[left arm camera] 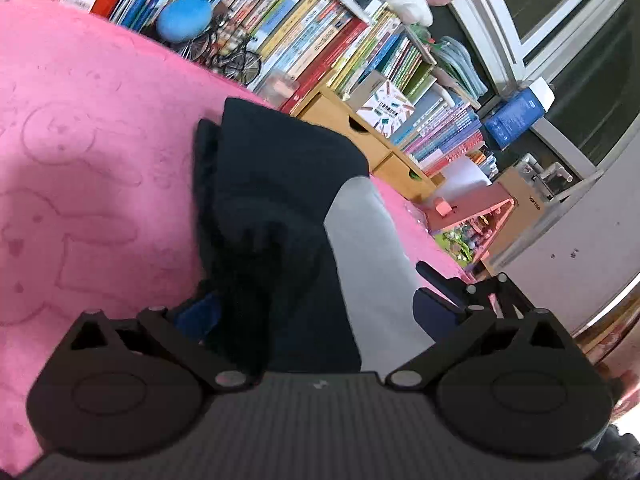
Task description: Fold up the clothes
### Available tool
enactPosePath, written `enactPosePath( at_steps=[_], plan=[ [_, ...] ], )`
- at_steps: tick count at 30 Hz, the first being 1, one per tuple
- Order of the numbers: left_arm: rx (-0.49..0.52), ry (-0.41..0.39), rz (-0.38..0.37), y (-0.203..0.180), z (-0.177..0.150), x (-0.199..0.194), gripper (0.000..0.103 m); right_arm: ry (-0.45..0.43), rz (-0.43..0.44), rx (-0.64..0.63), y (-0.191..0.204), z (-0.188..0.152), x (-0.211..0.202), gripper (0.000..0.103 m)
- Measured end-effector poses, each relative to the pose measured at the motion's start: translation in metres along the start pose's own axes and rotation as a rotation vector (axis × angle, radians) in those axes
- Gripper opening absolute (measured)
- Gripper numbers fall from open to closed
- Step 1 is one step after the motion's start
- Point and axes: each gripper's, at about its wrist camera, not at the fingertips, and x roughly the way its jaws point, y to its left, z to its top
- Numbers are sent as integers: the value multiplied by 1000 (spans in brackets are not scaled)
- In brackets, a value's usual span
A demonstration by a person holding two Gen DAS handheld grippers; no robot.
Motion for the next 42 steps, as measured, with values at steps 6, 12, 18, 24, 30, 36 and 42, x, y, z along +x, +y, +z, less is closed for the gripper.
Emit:
enactPosePath(
  at_steps=[6,12,18,24,30,36,42],
  plan=[
    [35,-33,45,-9,1,2,67,9,-24,15,-1,0,-3,73],
    [-12,-72,166,7,7,-4,38,15,-32,22,-2,-1,-6,76],
    [62,-88,239,3,6,1,38,22,-24,35,0,4,-5,77],
    [136,-92,367,-5,11,12,44,47,113,85,-1,18,-2,17],
    [186,-94,338,-18,2,12,52,22,39,99,-7,11,-22,9],
    [237,-45,332,-26,-12,19,58,76,52,102,-15,-10,-43,10],
    [240,-36,343,-22,-20,17,63,27,301,326,-35,-23,-71,69]
  ],
)
